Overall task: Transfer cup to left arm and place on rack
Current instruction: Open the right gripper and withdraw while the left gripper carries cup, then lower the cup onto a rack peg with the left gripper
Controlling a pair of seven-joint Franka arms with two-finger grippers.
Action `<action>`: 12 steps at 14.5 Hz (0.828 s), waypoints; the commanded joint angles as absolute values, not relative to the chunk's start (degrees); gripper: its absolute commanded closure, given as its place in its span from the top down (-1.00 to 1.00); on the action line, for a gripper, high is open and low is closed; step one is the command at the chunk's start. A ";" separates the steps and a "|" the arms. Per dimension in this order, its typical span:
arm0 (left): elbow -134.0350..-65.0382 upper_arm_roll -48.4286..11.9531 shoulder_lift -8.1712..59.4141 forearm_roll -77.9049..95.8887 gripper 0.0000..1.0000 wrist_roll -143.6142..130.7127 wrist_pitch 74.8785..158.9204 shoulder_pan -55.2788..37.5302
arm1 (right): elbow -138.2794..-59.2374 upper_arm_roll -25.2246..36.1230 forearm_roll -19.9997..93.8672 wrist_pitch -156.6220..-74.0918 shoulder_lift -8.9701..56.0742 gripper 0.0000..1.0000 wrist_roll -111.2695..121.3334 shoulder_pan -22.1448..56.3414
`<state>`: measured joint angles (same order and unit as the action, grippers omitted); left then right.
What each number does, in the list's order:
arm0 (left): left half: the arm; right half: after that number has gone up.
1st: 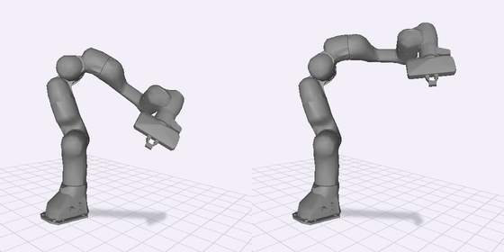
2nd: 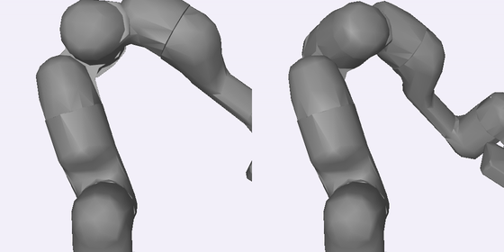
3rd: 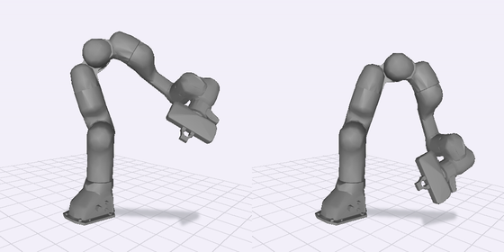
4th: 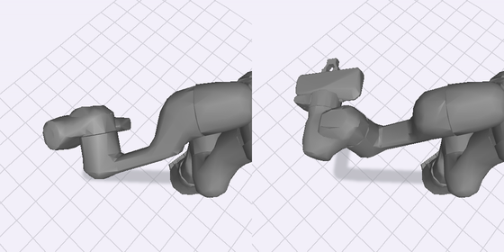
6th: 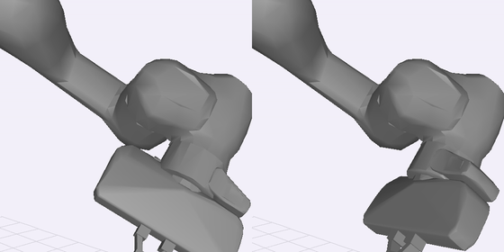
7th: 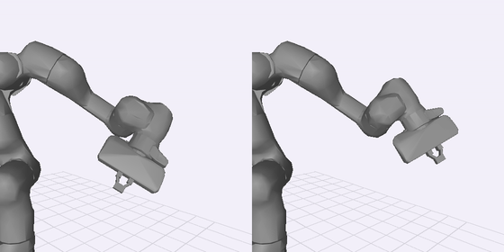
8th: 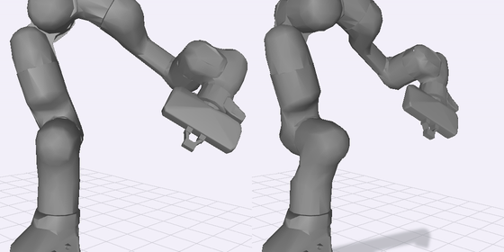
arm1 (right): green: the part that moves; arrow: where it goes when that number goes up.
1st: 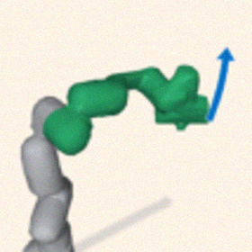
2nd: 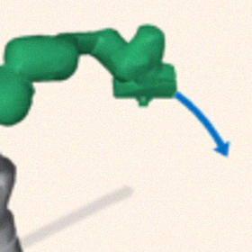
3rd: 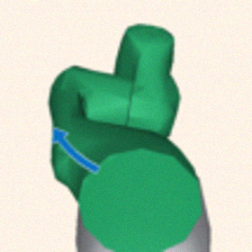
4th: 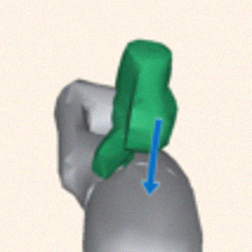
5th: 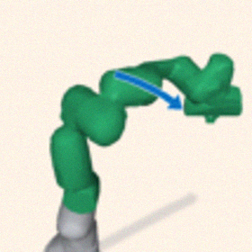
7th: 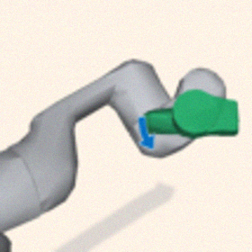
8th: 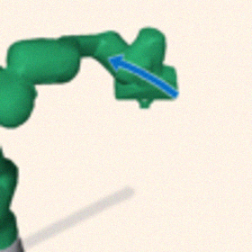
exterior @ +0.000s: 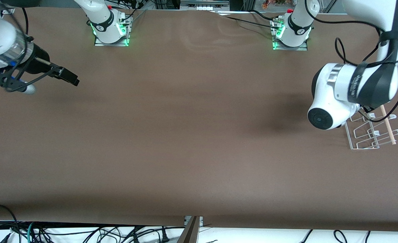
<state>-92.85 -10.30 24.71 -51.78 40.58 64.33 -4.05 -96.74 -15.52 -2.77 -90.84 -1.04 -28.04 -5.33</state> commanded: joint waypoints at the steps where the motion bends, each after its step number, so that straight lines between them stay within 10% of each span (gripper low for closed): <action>1: -99.21 -10.81 22.59 -58.26 -0.99 38.50 72.47 1.81 | -98.53 -11.18 -10.27 -92.46 -1.50 0.99 -25.23 -1.85; 12: -124.01 -11.07 14.24 -71.37 -0.98 27.51 87.36 8.25 | -95.19 -2.11 -1.32 -90.79 0.18 0.99 -7.73 -0.53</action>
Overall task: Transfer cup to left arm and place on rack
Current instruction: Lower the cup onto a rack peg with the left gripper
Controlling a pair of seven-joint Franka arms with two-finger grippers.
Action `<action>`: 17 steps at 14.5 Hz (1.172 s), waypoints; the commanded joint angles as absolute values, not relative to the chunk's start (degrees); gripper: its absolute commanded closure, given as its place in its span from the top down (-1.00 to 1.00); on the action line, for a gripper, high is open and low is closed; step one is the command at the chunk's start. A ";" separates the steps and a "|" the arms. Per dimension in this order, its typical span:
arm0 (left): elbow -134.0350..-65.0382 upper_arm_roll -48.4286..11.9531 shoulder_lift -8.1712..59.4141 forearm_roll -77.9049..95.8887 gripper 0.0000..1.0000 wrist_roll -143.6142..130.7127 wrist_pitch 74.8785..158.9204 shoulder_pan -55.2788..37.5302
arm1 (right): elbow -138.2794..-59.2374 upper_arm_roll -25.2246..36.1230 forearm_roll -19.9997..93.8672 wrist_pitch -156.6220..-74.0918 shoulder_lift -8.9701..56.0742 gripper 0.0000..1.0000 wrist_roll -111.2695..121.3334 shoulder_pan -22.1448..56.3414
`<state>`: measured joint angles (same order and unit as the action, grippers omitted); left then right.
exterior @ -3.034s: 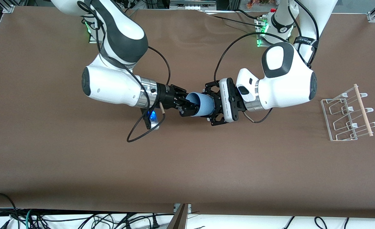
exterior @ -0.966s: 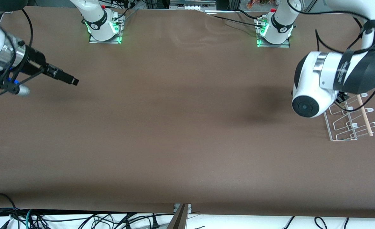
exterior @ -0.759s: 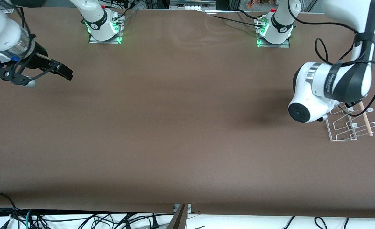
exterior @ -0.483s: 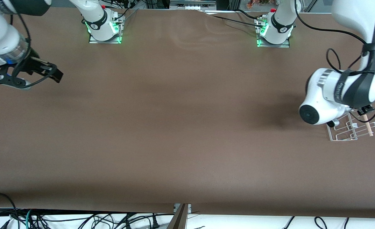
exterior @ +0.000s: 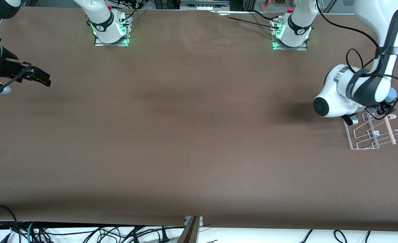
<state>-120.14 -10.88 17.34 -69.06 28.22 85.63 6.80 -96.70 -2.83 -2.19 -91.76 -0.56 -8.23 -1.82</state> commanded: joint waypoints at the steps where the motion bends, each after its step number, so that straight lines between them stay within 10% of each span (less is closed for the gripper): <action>1: -124.36 -11.07 14.33 -71.37 -0.98 27.51 88.49 9.13 | -95.19 -2.20 -1.32 -90.79 0.26 0.99 -7.73 -0.53; 13: -127.09 -10.90 16.61 -73.04 -0.81 22.85 96.23 11.86 | -94.84 -2.20 -1.49 -90.26 1.14 0.99 -0.18 -0.18; 15: -127.09 -11.07 16.79 -73.56 -0.34 22.76 96.59 12.66 | -93.61 -2.29 -1.58 -90.35 1.14 0.99 -0.09 0.70; 16: -127.09 -11.07 16.70 -73.56 0.99 22.59 96.50 12.57 | -93.34 -2.29 -1.67 -90.35 1.14 0.99 -0.26 1.31; 17: -127.00 -11.07 16.70 -73.48 1.00 22.41 96.24 12.48 | -93.17 -2.29 -1.76 -90.35 1.14 0.99 -0.52 1.49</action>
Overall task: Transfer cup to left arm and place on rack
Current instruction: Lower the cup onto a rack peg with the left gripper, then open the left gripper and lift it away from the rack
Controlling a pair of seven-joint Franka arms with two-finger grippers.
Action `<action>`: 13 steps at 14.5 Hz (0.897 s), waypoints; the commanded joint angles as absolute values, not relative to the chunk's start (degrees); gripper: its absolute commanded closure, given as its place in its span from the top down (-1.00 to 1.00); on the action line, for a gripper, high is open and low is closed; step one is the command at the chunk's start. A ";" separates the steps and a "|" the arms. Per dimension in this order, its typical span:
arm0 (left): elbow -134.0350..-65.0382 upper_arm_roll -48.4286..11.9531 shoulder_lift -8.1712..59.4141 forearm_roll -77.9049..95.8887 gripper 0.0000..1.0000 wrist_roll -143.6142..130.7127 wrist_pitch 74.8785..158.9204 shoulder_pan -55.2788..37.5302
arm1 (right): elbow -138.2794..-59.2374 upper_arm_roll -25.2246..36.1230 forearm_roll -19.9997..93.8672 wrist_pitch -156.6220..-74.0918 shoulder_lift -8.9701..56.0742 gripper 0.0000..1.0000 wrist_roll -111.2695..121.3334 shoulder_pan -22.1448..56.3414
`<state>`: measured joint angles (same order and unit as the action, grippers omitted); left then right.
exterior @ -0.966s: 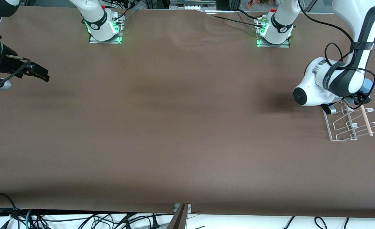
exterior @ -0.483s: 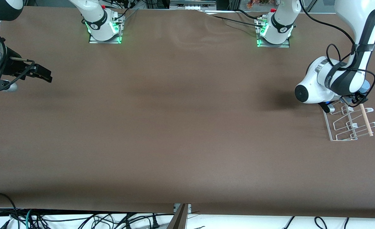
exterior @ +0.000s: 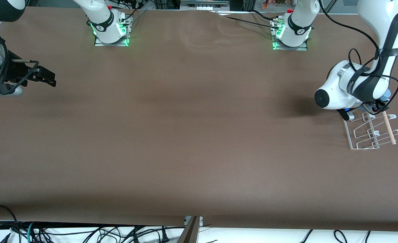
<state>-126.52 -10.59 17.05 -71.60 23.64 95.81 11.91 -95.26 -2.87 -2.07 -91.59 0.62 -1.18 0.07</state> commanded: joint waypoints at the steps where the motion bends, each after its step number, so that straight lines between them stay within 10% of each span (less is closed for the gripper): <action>1: -126.74 -11.16 16.61 -73.48 1.00 22.41 96.24 12.48 | -92.99 -2.29 -1.76 -90.79 1.14 0.99 -0.61 1.76; 13: -108.75 -13.62 13.09 -38.64 1.00 21.02 86.85 12.04 | -92.02 -2.11 -1.23 -91.14 2.20 0.99 -1.32 1.67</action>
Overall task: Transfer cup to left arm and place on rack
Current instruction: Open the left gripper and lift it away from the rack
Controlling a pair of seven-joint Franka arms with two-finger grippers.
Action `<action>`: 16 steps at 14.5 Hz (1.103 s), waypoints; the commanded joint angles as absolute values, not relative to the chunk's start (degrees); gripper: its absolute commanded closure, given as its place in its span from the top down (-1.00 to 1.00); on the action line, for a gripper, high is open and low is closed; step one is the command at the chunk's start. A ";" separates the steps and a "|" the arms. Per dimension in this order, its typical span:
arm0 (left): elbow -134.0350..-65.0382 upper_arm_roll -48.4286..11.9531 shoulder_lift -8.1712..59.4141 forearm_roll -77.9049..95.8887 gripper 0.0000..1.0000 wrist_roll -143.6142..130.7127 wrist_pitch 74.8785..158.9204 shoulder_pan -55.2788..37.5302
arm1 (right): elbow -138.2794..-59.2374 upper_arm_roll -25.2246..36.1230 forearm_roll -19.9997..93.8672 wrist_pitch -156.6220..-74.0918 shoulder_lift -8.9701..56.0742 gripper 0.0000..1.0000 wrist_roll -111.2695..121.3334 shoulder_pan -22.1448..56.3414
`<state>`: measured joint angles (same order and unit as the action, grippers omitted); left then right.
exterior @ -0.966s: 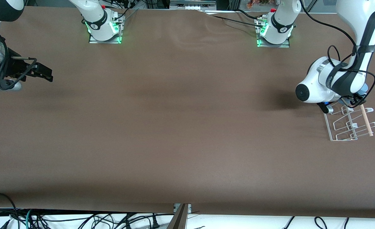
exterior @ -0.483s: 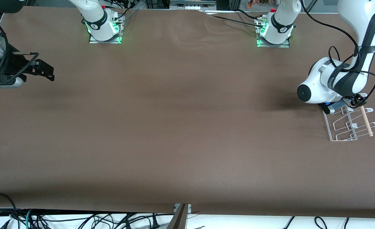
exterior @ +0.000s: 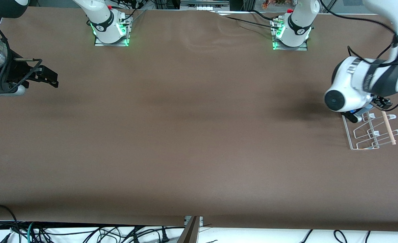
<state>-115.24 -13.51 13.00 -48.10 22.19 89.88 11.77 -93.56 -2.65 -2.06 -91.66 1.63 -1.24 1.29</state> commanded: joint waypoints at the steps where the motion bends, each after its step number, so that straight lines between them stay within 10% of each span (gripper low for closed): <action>1: -106.63 -13.62 13.18 -34.58 1.00 18.66 85.97 12.04 | -92.02 -2.11 -1.14 -91.14 2.20 0.99 -1.32 1.67; 11: -77.02 -13.89 15.38 -8.98 1.00 8.88 83.76 8.35 | -92.02 -2.11 -1.23 -91.14 2.20 0.99 -1.32 1.67; 16: -78.90 -12.93 14.08 -0.81 1.00 2.32 89.19 7.91 | -92.02 -2.11 -1.23 -91.14 2.20 0.99 -1.32 1.67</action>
